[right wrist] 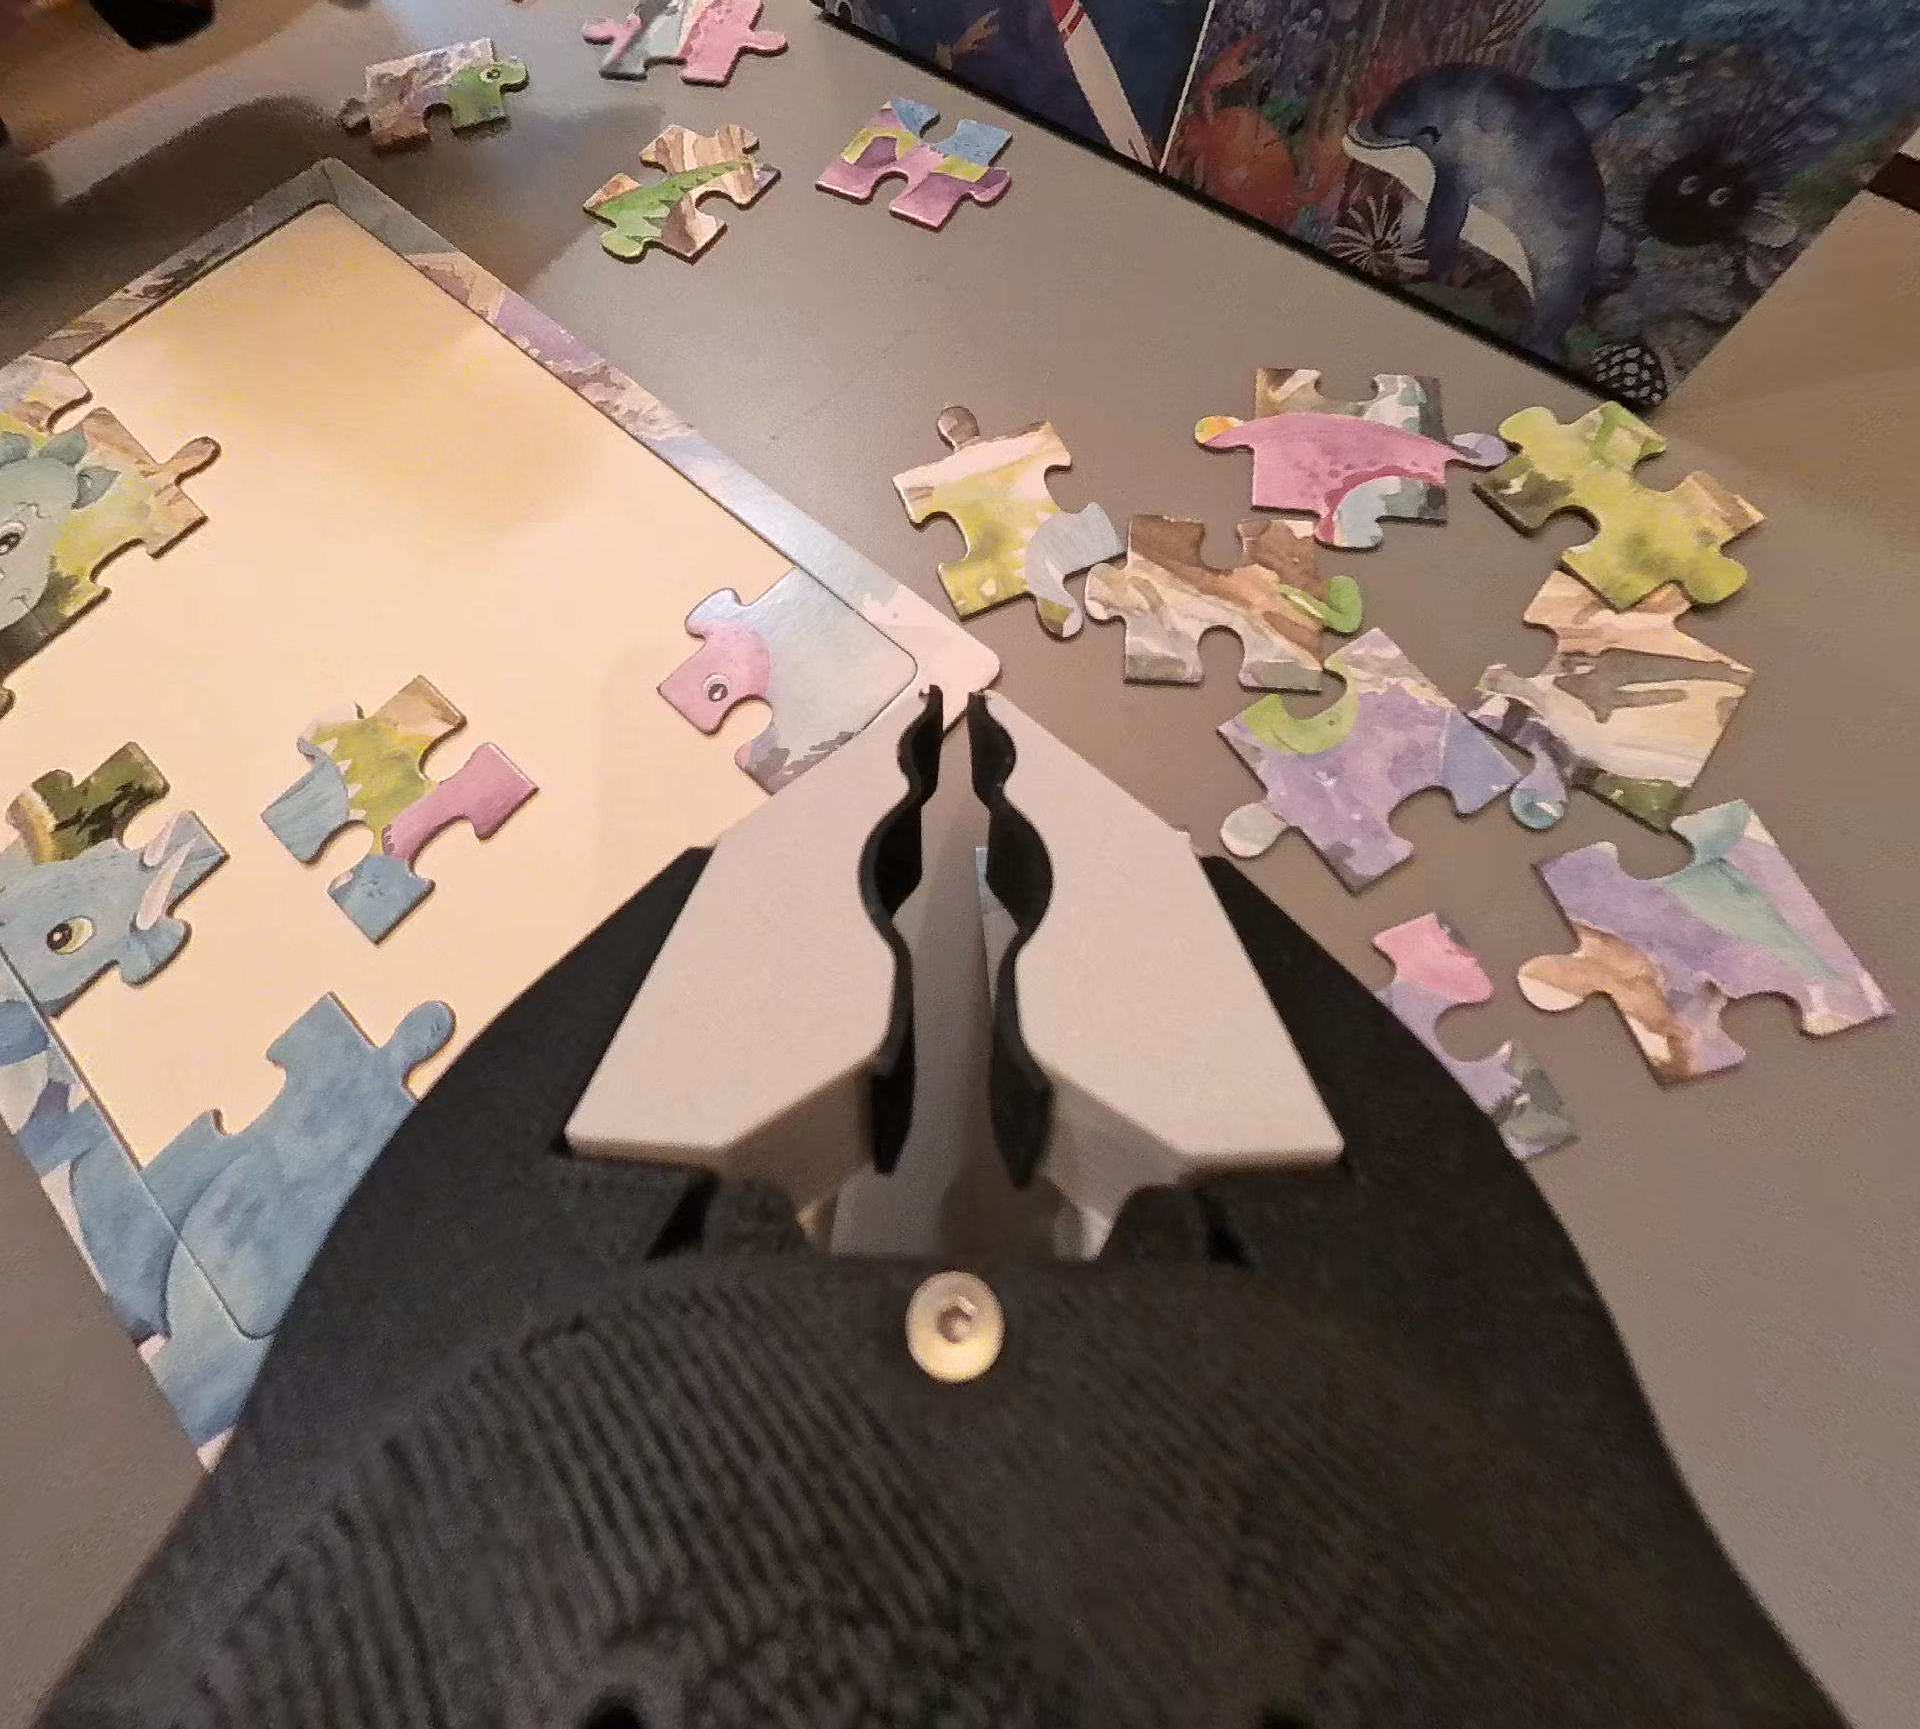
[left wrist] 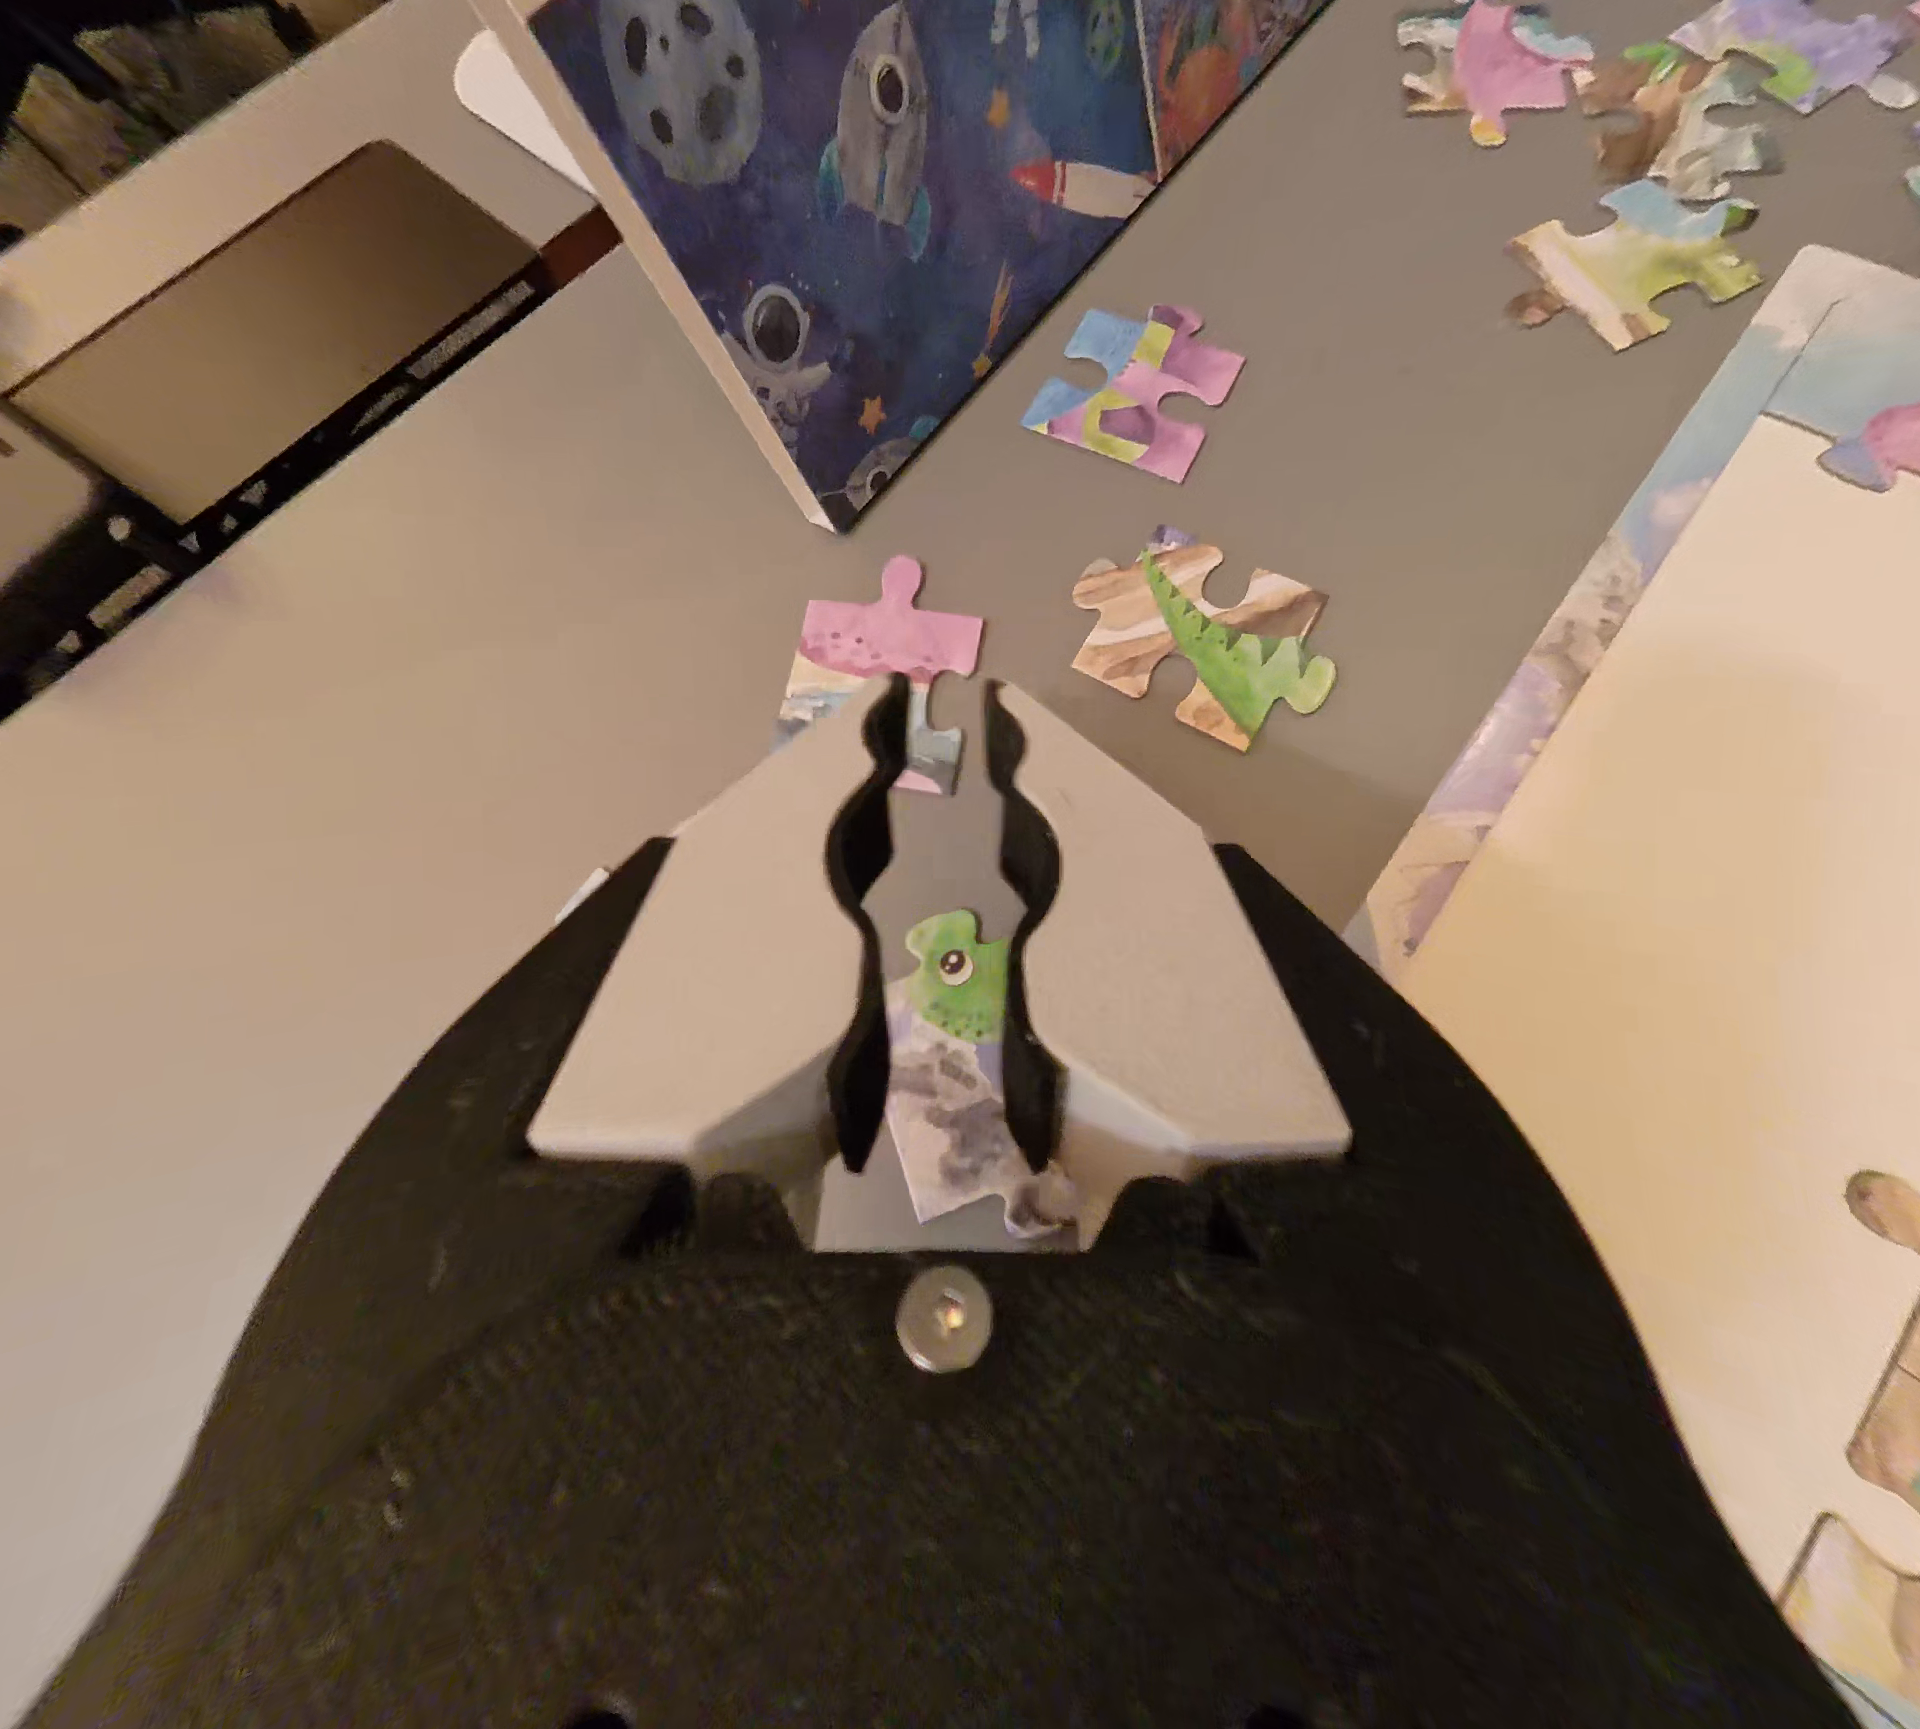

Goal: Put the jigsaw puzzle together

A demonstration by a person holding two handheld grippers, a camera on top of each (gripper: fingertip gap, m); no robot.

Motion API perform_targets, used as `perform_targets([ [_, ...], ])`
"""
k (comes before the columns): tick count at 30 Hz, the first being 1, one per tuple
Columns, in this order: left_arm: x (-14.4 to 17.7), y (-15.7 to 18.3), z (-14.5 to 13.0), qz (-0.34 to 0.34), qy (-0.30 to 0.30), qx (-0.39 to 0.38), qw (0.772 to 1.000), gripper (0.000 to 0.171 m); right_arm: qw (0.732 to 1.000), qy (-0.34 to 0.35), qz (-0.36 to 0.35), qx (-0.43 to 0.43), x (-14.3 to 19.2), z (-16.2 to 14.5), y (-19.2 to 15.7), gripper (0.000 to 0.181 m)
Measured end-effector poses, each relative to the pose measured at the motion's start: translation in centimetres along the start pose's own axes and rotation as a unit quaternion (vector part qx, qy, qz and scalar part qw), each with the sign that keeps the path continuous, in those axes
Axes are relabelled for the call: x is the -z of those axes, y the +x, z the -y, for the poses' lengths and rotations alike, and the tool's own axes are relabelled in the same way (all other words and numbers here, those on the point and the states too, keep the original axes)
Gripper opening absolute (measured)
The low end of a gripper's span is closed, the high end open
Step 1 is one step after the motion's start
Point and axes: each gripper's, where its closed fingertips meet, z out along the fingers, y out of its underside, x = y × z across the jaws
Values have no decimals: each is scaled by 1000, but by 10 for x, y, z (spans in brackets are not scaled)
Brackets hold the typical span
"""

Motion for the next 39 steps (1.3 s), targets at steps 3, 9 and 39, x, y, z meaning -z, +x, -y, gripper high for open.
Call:
perform_targets([
  [3,-12,-7,-8,2,-6,30,1000,51,1000,0,-1,1,0,0,0,3],
  [9,-35,-22,-26,-3,-67,68,995,69,1000,-2,-1,2,-1,0,0,3],
  [39,2,166,61,-151,63,-69,984,35,959,139,229,-95,19,49,-64,50],
])
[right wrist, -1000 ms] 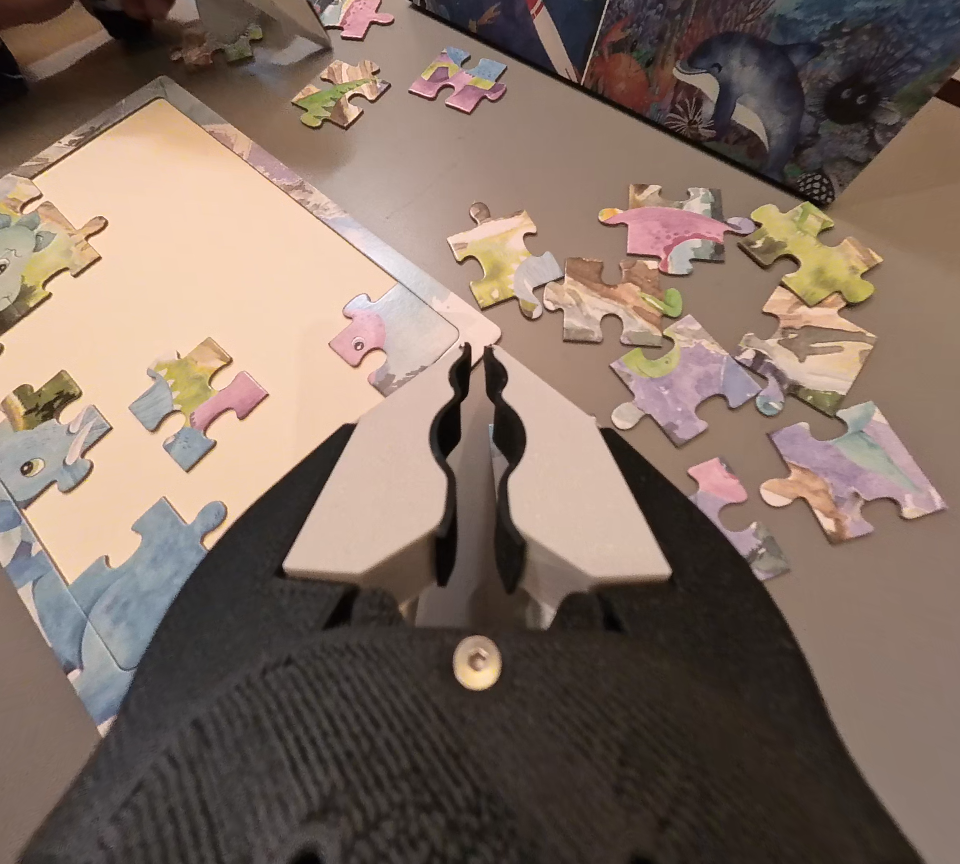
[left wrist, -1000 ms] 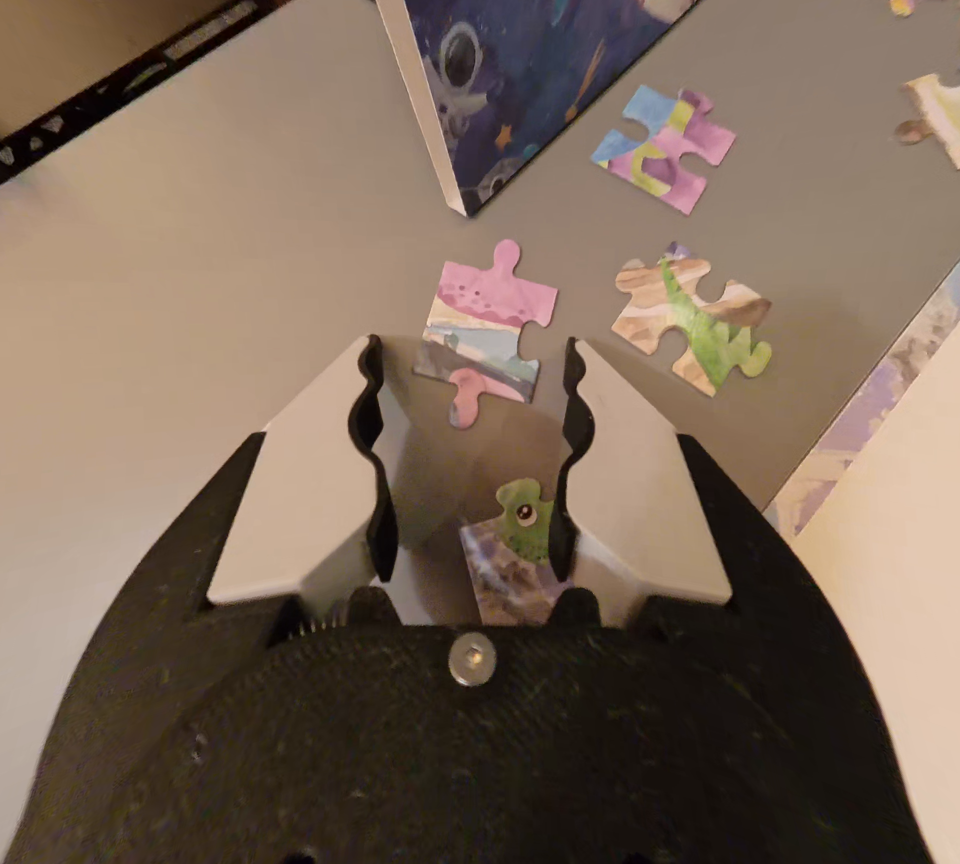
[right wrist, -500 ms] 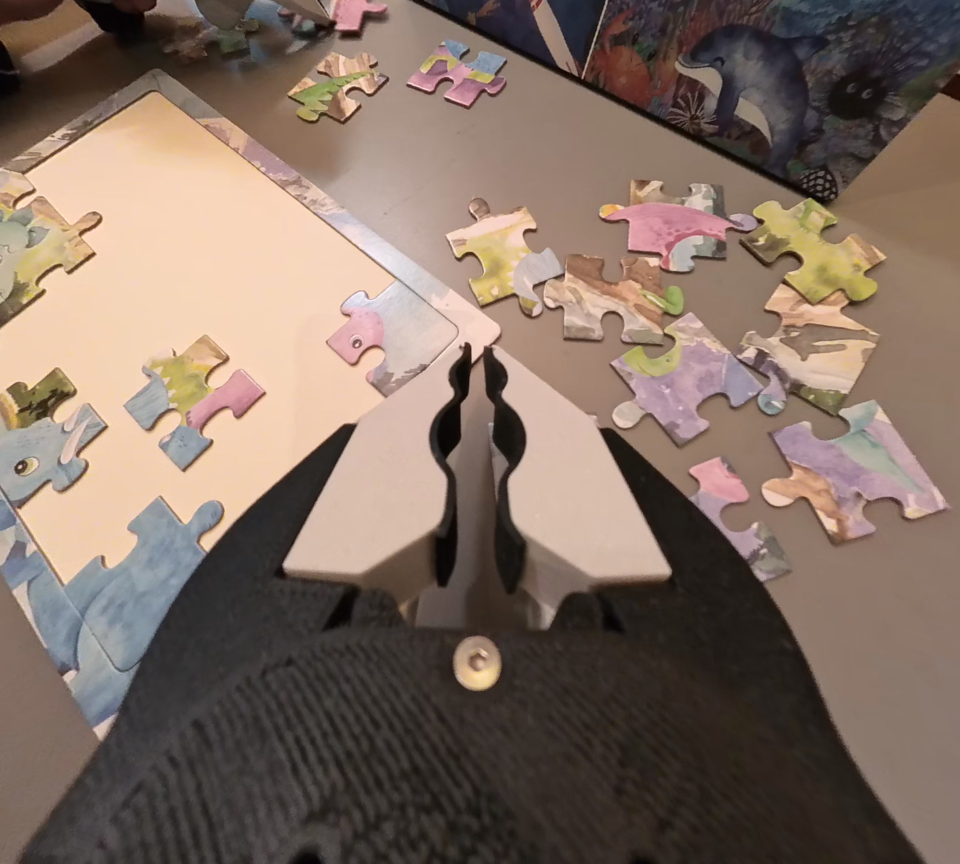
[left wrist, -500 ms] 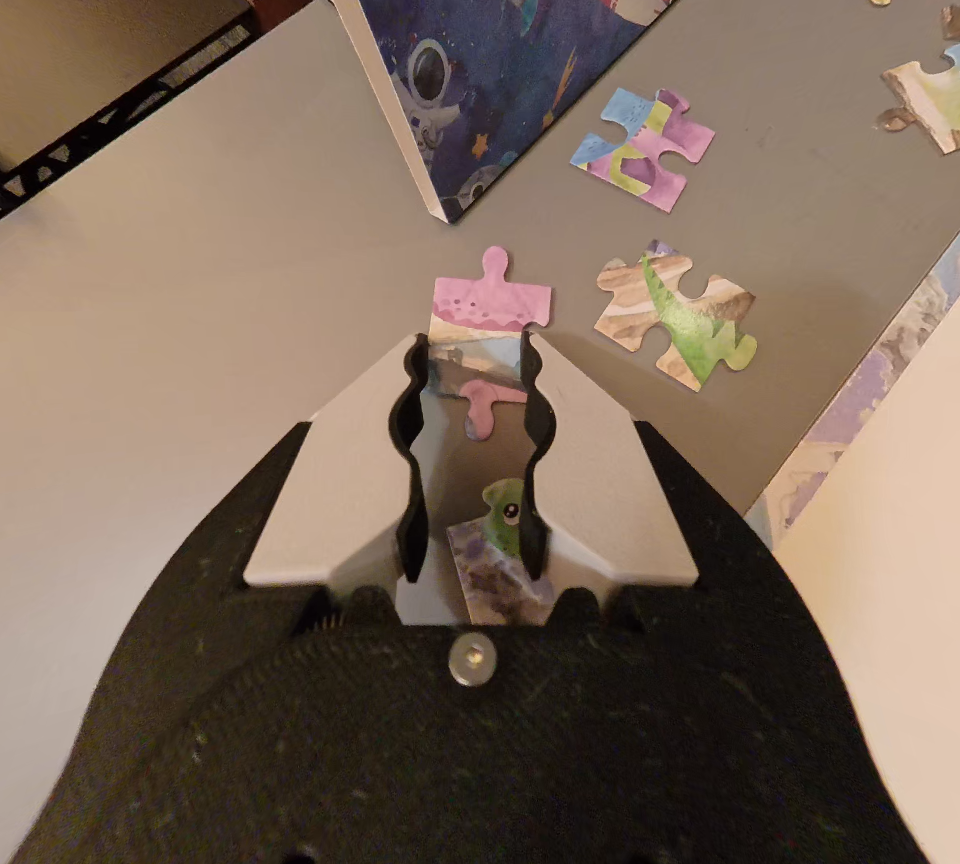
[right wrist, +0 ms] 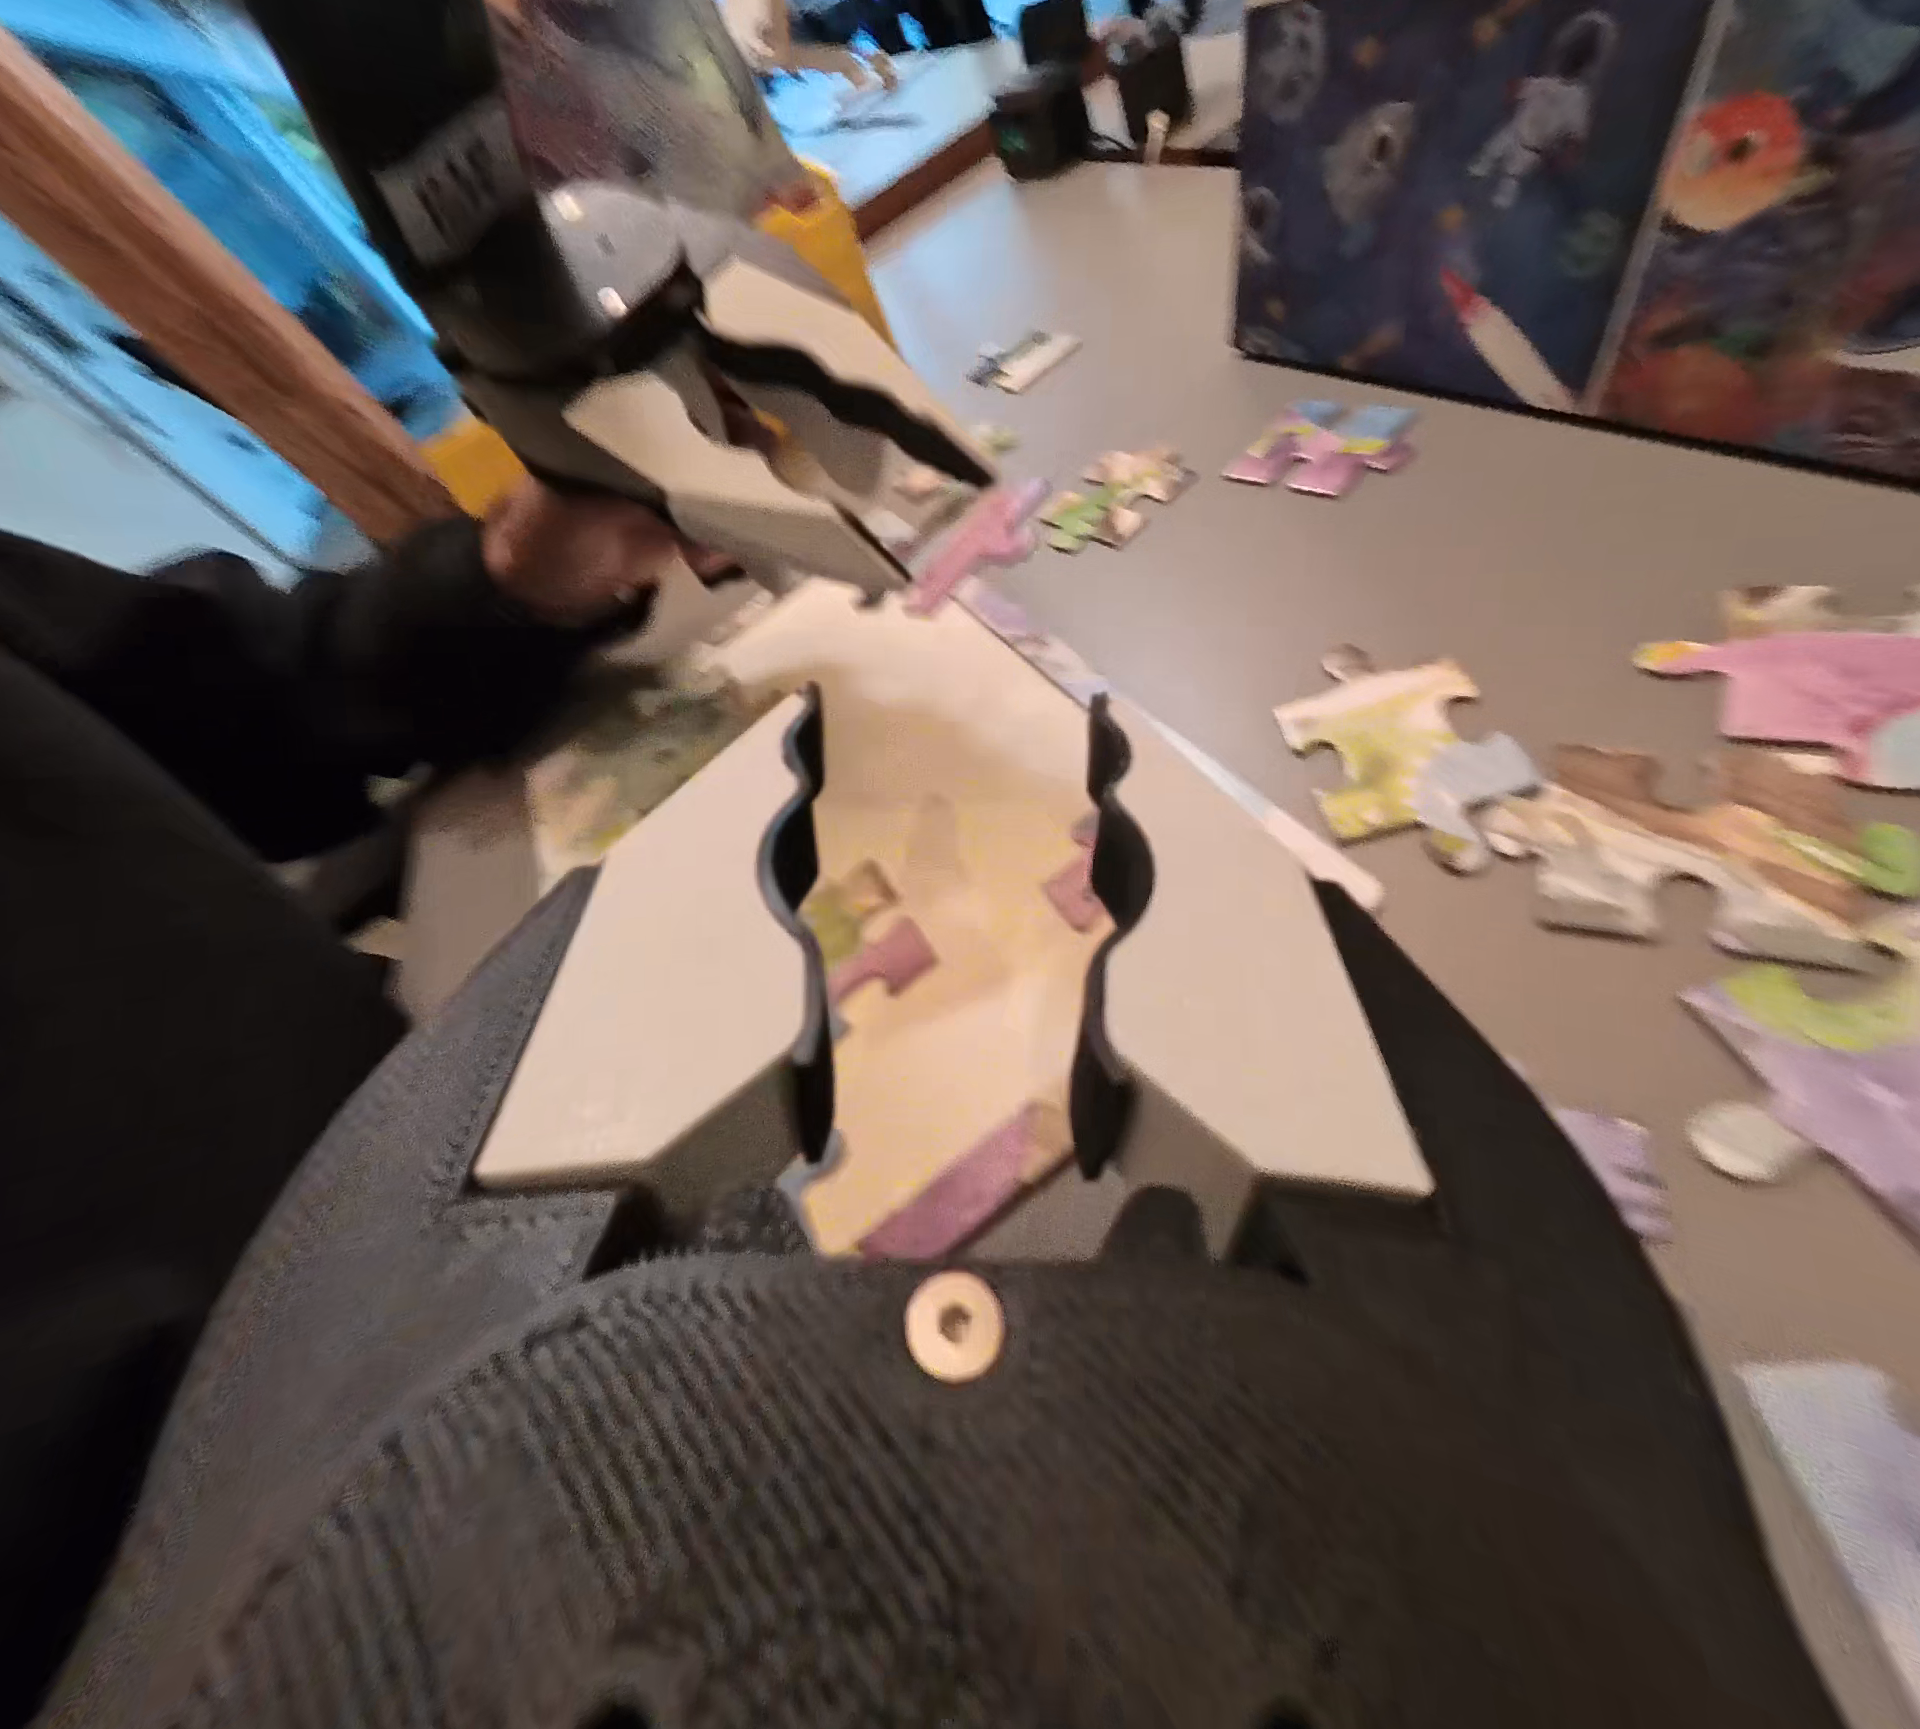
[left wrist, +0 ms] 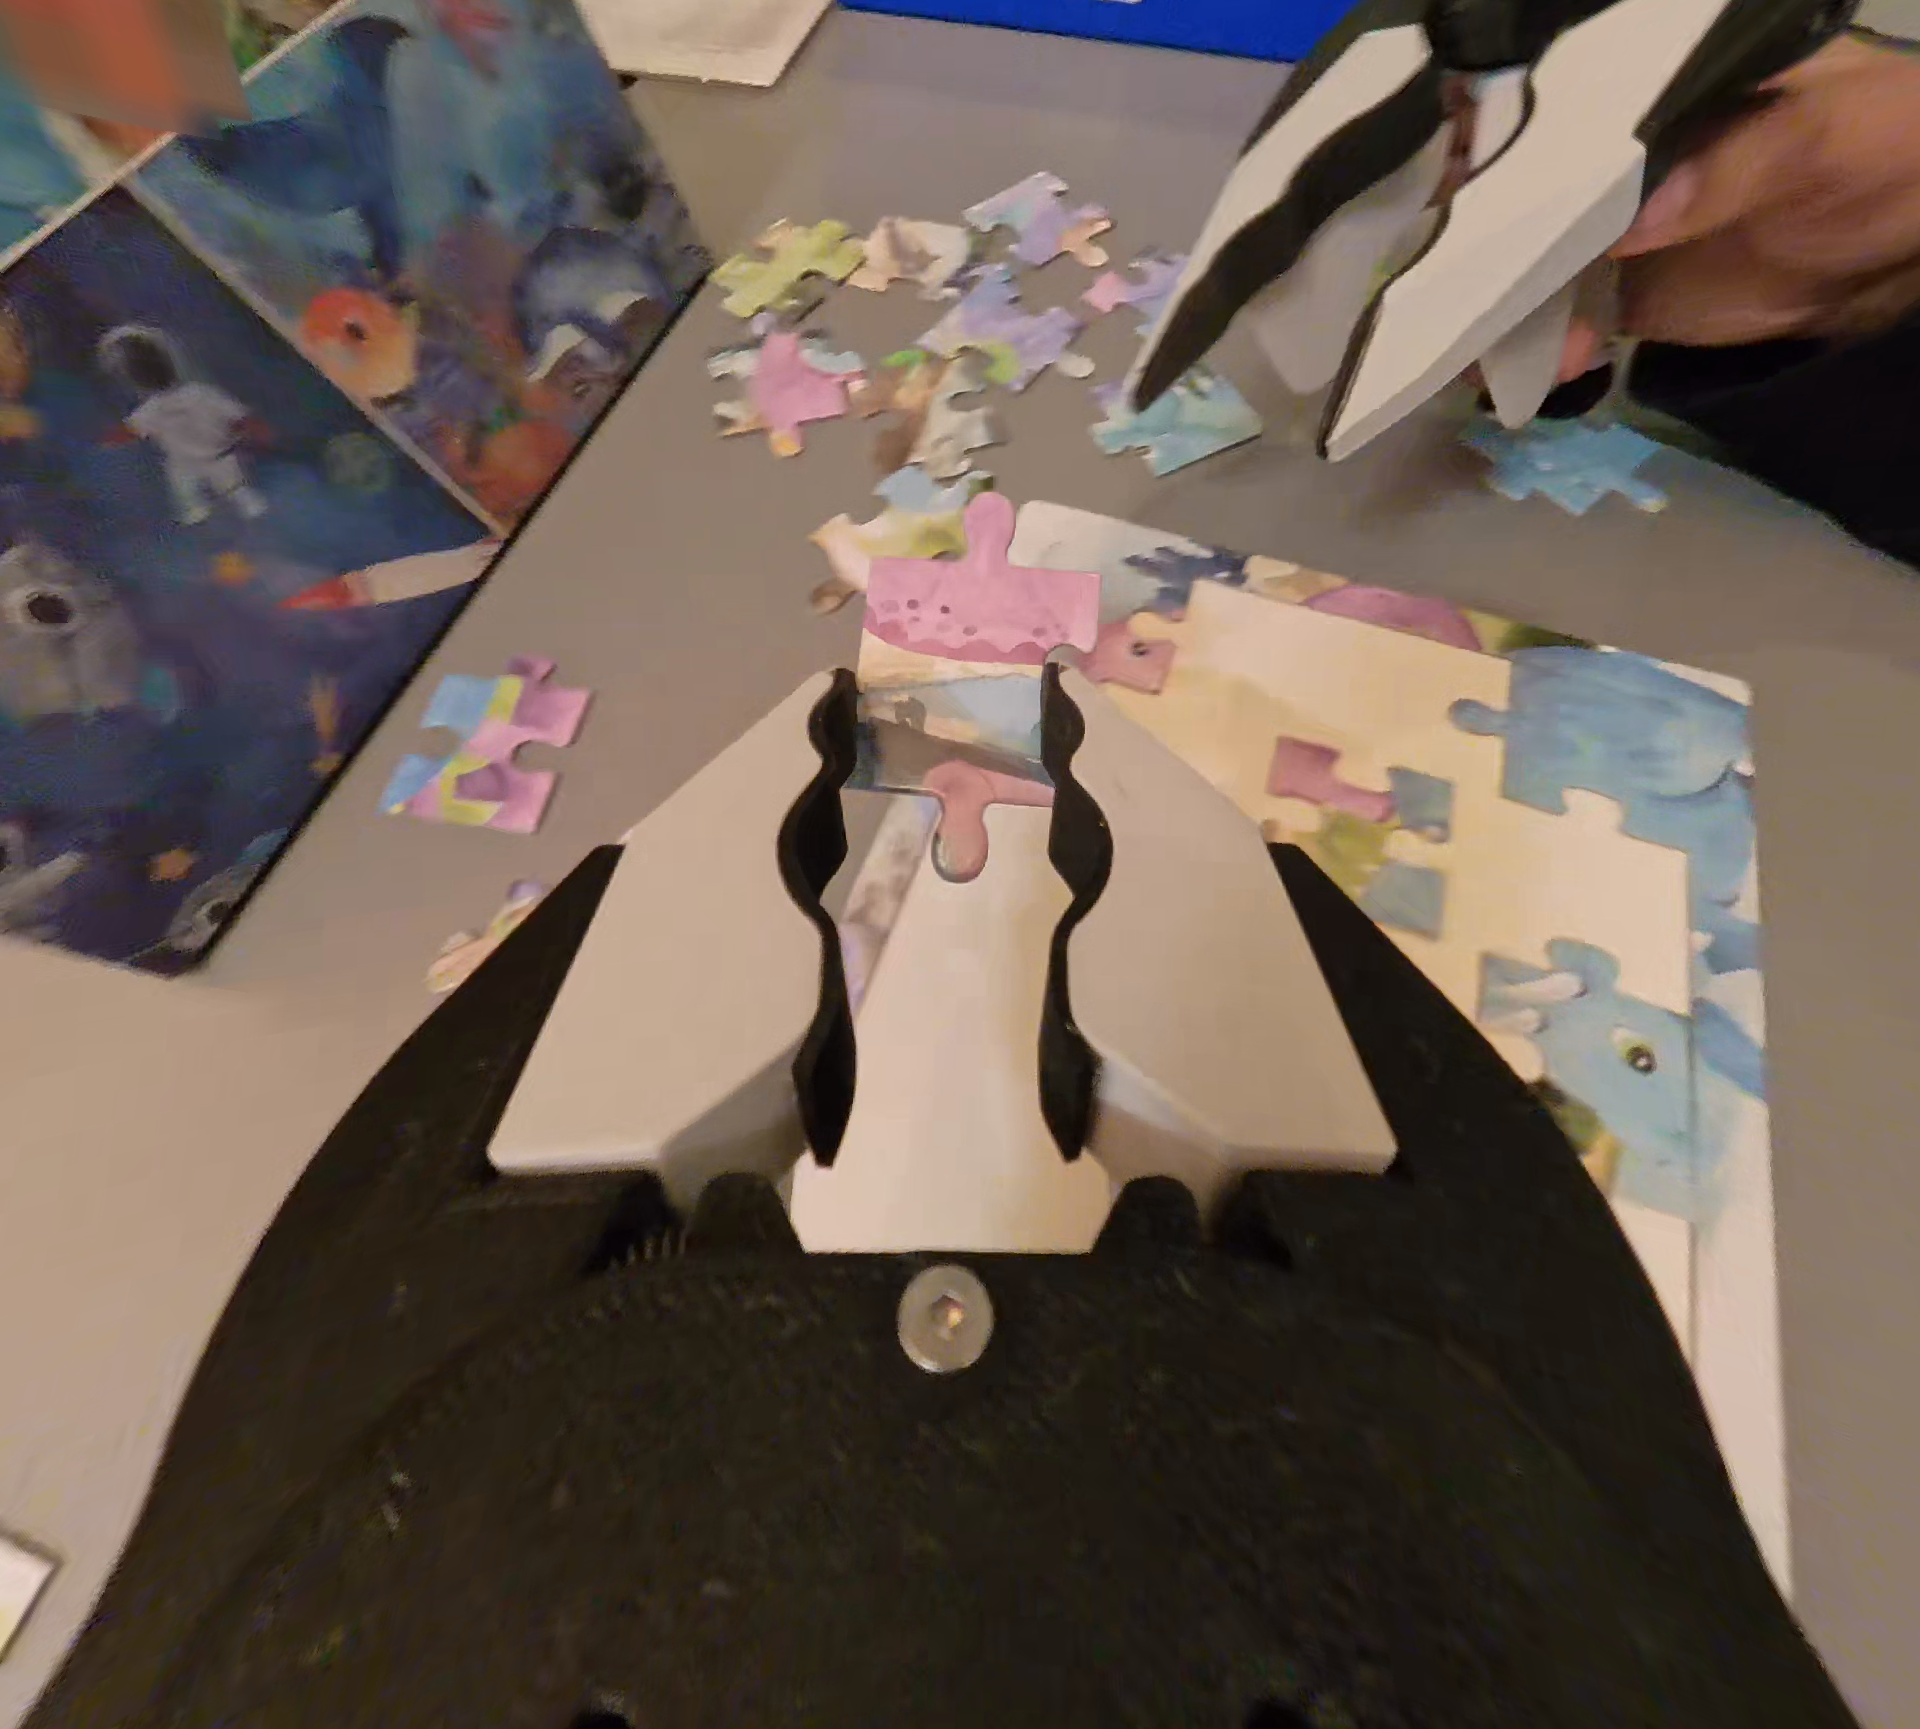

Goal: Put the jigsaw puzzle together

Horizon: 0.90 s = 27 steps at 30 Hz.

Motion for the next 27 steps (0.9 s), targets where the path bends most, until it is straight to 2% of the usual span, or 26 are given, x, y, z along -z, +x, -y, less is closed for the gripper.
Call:
perform_targets([
  [2,-6,14,3,-2,-1,-3,1000,35,998,24,54,-35,-1,7,-14,57],
  [4,-10,21,5,3,-4,-6,1000,35,994,42,77,-63,-2,11,-19,54],
  [8,-14,24,7,32,-4,-38,999,35,994,25,70,-79,-6,3,-14,44],
  [13,-17,35,10,30,4,-58,998,35,990,31,99,-99,-7,4,-20,35],
  [19,-18,48,13,22,19,-79,996,35,991,6,87,-106,-11,-6,-15,27],
  [24,-18,52,13,19,22,-90,996,35,993,8,56,-102,-8,-6,-5,30],
  [26,-15,52,16,20,35,-91,995,6,994,7,43,-102,-5,-6,0,32],
  [27,-13,52,18,23,46,-93,994,5,994,6,42,-105,-5,-6,1,34],
])
